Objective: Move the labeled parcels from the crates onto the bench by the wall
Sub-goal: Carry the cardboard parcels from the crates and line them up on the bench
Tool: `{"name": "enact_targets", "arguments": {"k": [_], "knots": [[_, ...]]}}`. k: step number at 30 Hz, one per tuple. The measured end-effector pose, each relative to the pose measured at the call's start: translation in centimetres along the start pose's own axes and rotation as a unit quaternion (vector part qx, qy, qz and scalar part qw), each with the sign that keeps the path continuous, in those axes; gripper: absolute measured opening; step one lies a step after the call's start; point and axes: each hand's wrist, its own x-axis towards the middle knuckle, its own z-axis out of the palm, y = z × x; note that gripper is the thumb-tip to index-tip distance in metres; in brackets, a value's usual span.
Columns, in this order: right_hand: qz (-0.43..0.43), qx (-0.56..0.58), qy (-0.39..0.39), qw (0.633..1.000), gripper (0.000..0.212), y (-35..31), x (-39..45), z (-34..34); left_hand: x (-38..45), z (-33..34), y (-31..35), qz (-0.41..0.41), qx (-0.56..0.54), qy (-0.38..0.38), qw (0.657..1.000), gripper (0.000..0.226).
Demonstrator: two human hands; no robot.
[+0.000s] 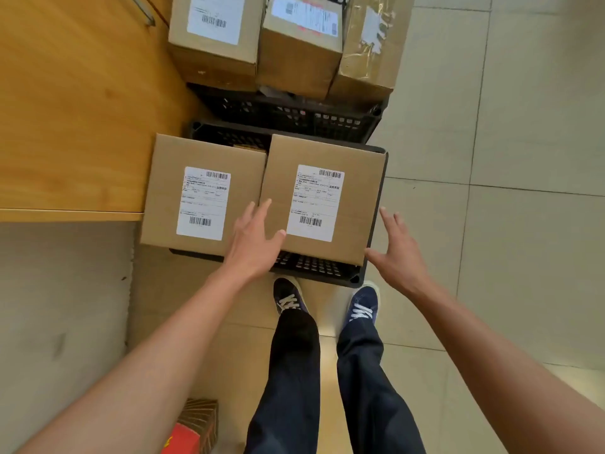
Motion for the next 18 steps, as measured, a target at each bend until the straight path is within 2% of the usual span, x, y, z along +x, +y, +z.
{"name": "enact_targets", "arguments": {"k": [7,10,18], "knots": [[-0.004,0.083,0.019,0.996,0.097,0.2,3.3,4.3,4.8,2.8,-1.8,-0.001,-0.071,0.006,0.997,0.067],[-0.002,0.100,0.037,0.994,0.100,-0.1,3.7,5.3,5.3,3.5,-1.8,-0.027,-0.103,0.023,0.994,0.063],[-0.007,0.079,0.062,0.995,0.098,0.0,3.2,5.1,4.0,3.2,-1.5,-0.005,-0.133,0.036,0.991,0.060]]}}
